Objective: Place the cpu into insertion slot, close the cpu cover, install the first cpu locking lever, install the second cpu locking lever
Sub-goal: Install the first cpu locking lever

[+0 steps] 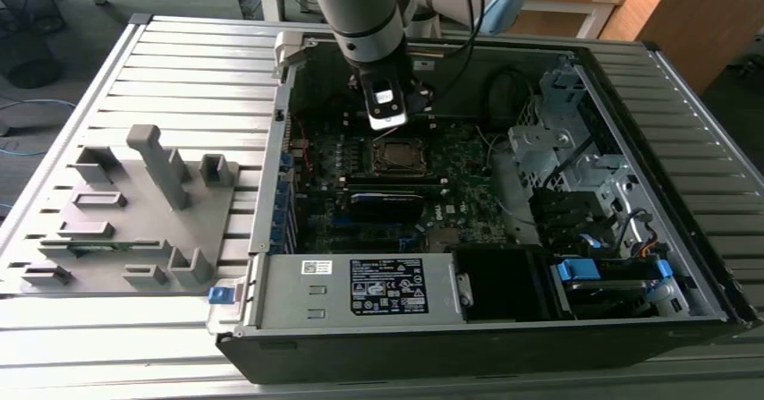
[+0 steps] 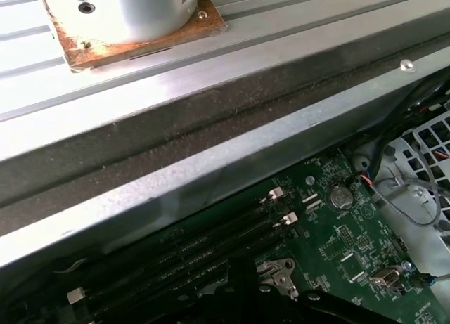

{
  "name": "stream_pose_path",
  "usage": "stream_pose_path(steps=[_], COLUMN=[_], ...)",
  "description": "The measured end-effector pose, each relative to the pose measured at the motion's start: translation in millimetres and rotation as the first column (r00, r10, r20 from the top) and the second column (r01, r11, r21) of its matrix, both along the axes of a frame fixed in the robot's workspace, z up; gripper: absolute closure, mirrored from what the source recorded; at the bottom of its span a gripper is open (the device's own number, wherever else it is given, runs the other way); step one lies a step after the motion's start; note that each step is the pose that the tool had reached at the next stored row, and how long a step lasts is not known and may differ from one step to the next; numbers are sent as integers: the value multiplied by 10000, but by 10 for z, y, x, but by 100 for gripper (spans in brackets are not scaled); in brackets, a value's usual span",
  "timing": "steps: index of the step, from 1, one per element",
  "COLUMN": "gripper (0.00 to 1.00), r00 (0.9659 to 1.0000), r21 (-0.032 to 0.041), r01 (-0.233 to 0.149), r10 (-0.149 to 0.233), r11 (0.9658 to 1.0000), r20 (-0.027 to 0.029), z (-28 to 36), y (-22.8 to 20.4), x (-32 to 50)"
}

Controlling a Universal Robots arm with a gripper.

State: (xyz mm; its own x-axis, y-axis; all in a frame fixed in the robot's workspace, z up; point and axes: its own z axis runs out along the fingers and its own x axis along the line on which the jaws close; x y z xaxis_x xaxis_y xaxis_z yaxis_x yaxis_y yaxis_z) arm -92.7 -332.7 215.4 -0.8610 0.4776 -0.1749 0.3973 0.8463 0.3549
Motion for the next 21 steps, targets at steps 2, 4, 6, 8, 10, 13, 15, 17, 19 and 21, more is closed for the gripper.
stream_pose_path(steps=[2, 4, 6, 8, 10, 13, 15, 17, 19, 21], gripper=[90, 90, 90, 90, 90, 90, 90, 90, 90, 90], r00=[10000, 10000, 10000, 10000, 10000, 10000, 10000, 10000, 10000, 10000], r21=[-1, 0, 1, 1, 0, 0, -2, -3, 1, -2], r01=[0, 0, -1, 6, 17, 38, 48, 48, 48, 46], r10=[0, 0, 1, -6, -17, -38, -48, -48, -48, -46], r11=[10000, 10000, 10000, 10000, 10000, 10000, 10000, 10000, 10000, 10000], r20=[-1, 1, 1, 1, 0, 0, -1, -1, 2, 0], z=[-3, -6, -11, -20, -37, -65, -71, -71, -77, -86], y=[0, 12, 17, 17, 17, 17, 17, 17, 18, 17], x=[0, 1, 9, 18, 25, 34, 36, 36, 38, 52])
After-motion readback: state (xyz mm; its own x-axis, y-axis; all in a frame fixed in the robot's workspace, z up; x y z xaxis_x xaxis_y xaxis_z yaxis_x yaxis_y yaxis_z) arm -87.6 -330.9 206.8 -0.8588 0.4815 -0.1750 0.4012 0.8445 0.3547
